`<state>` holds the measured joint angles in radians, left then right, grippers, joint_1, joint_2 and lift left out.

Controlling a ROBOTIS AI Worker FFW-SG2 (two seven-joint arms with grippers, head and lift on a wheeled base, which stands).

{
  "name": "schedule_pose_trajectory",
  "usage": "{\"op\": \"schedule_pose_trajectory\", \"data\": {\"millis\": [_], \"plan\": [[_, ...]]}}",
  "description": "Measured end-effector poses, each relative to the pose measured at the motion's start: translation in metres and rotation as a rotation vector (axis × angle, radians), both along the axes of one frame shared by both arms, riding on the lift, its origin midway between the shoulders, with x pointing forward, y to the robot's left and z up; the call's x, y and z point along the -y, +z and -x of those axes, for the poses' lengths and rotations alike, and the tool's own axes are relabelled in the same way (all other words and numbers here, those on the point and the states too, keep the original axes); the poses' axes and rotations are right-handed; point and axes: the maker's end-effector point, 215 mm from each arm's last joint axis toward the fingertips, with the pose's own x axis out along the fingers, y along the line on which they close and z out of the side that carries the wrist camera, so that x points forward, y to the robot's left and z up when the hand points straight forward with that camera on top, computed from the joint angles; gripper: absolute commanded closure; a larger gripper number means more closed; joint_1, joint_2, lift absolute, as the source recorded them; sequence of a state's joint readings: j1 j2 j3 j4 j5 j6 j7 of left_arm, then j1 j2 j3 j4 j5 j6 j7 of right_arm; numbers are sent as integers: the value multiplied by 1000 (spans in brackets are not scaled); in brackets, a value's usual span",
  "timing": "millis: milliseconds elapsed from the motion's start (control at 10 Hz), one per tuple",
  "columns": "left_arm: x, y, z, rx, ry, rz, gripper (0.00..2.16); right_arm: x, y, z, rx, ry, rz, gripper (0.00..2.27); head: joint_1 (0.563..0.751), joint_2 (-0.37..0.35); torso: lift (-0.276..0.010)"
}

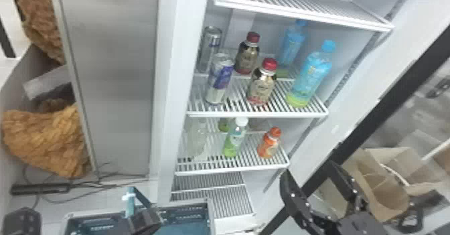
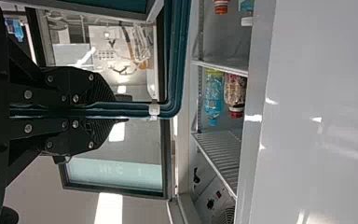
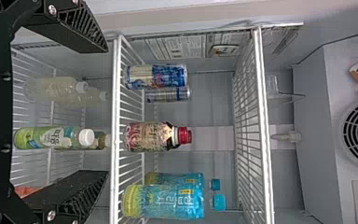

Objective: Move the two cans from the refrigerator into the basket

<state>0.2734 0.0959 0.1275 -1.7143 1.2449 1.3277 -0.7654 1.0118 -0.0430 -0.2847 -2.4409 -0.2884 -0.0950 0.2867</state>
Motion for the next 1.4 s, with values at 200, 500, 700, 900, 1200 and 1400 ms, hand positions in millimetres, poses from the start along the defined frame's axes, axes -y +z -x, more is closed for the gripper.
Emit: {"op": "schedule_pose_trajectory", "data": {"millis": [200, 500, 700, 900, 1200, 1400], "plan": [[0, 0, 0, 0, 1, 2, 1191, -1, -2, -1, -8, 2, -3, 111, 695, -350, -31], [0, 1, 0, 1, 0, 2, 1191, -2, -3, -2, -9, 4, -8, 111, 695, -350, -31], [0, 1, 0, 1, 1, 2, 1191, -3, -5, -3, -14, 5, -11, 111, 695, -350, -31], [-1, 0, 0, -1, 2, 2, 1191, -5, -7, -11, -5, 8, -21, 111, 695, -350, -31], [0, 0, 0, 0, 1, 2, 1191, -17, -8, -36, 25, 27, -54, 111, 695, -350, -31], [-1, 0, 0, -1, 2, 2, 1191, -23, -11, -59, 43, 37, -69, 111, 695, -350, -31]]}}
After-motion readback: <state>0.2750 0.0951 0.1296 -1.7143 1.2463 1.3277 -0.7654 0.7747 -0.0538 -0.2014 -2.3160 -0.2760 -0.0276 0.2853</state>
